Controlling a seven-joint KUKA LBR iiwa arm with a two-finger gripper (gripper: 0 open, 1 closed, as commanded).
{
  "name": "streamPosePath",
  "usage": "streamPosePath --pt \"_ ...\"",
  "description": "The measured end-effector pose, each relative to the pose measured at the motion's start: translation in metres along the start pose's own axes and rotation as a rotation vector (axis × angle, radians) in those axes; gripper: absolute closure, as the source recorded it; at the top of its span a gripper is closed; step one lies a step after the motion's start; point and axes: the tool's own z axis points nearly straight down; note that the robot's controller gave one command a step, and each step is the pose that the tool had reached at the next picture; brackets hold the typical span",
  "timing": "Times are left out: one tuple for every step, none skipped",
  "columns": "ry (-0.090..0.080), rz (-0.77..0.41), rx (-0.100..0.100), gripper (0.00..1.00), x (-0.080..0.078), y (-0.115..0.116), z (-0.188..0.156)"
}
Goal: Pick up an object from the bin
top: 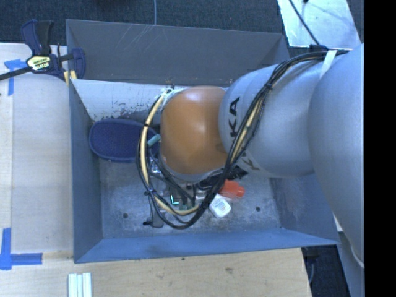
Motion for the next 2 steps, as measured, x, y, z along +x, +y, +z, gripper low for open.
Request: streamPosePath --pt "-0.014 -0.054 -0.002 0.00 -0.117 -0.011 0.006" --pt "-0.005 0.097 0.000 0.00 -0.127 -0.070 0.039"
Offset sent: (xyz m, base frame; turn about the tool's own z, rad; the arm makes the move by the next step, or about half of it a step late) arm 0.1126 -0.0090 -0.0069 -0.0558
